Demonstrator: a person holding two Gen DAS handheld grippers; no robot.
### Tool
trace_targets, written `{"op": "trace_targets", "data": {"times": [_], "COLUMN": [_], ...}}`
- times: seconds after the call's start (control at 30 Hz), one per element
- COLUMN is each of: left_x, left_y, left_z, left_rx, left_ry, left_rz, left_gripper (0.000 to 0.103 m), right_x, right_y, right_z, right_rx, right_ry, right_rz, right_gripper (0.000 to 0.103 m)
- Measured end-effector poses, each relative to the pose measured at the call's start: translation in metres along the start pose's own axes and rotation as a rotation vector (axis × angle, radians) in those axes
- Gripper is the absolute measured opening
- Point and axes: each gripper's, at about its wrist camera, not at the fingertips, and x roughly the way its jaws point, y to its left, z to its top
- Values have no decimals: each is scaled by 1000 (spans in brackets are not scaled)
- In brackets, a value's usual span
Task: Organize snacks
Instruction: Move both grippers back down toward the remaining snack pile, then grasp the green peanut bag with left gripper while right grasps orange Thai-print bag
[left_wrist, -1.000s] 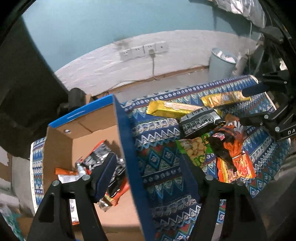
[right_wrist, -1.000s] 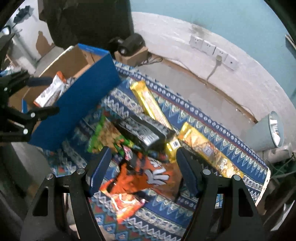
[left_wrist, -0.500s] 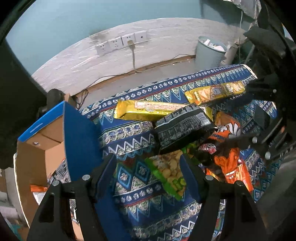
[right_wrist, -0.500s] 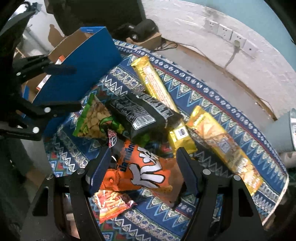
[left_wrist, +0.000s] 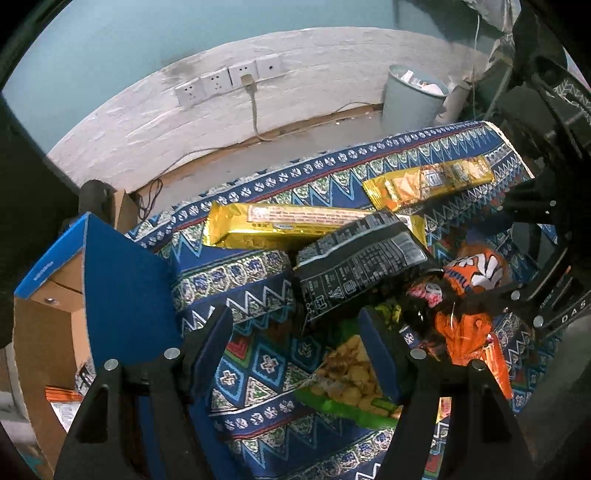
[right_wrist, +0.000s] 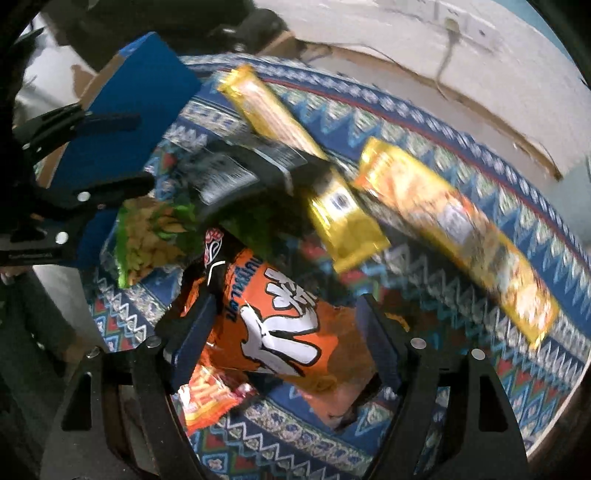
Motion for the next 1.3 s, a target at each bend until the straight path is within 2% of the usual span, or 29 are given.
{"op": "trace_targets", "data": {"times": [0.23,0.43,0.57,0.73,0.87,0.93,1.0,1.2,1.3], "left_x": [4,17,26,38,44,47,48,43,40], "left_y": [-15,-31,-42,-56,-60,-60,-59,-63,-59], "left_z": [-6,-11,-12,-14,-16,-19,-23,-30,-35], "left_rx": [24,56,91,137,145,144,124,115,77], "left_ry": [24,71,90,110,124,135,147,132,140], "left_rz": [-24,-44,-31,-1,-10,-21,-69,-39,-34], "left_gripper": [72,73,73,73,72,58,44,39,38], "right_x": [-9,-19,-27,-33,-30,-30,-28,-30,-34], "right_y": [-18,-30,-36,-29,-28,-27,-25,-21,-19], "right_z": [-23,-47,-64,-72,-74,-75,-77,-81,-90], "right_rx": [138,225,251,98,1,-30,-52,-65,-95], "right_ry": [7,-5,-14,-30,-21,-21,-13,-6,7], "right_rz": [-88,-122,-119,-125,-88,-74,-64,-56,-58], "right_gripper": [78,78,78,78,78,79,79,79,79]}}
